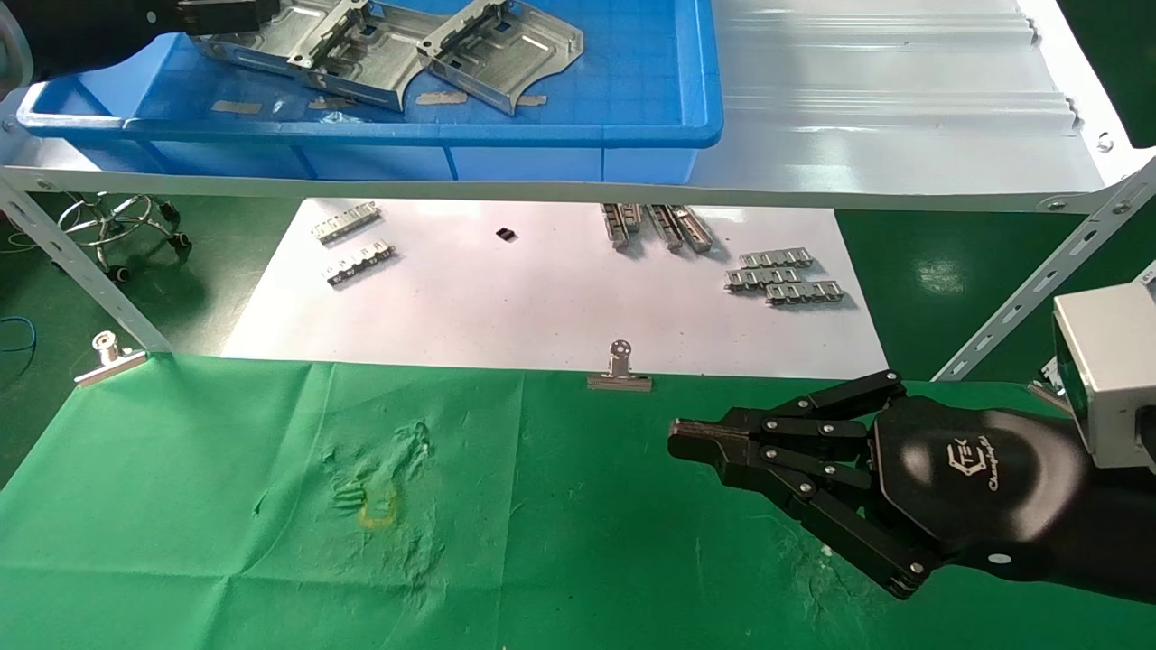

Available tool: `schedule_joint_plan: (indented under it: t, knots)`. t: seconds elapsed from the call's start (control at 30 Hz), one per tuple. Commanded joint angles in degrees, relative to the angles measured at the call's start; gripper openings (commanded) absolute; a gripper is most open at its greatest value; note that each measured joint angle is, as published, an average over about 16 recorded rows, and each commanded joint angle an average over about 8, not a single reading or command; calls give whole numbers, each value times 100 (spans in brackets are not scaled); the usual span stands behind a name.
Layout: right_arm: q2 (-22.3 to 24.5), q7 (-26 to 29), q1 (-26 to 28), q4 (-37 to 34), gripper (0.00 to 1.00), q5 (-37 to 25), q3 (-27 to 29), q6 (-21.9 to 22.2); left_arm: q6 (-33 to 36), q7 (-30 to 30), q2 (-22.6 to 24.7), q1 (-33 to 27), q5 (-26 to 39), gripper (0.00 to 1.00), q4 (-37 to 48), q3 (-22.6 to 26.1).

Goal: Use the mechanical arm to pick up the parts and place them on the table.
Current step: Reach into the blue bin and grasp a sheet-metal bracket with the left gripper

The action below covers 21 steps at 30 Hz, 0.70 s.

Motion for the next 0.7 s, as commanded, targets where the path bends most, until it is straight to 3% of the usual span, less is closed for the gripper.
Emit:
schedule_joint_plan:
  t: [0.03,0.7]
  knots:
    - [0,0,0,0,0,0,0,0,-128,57,44,-19,2,0,76,-2]
    - [0,0,0,0,0,0,0,0,-508,221,217,31,-15,0,336,-19]
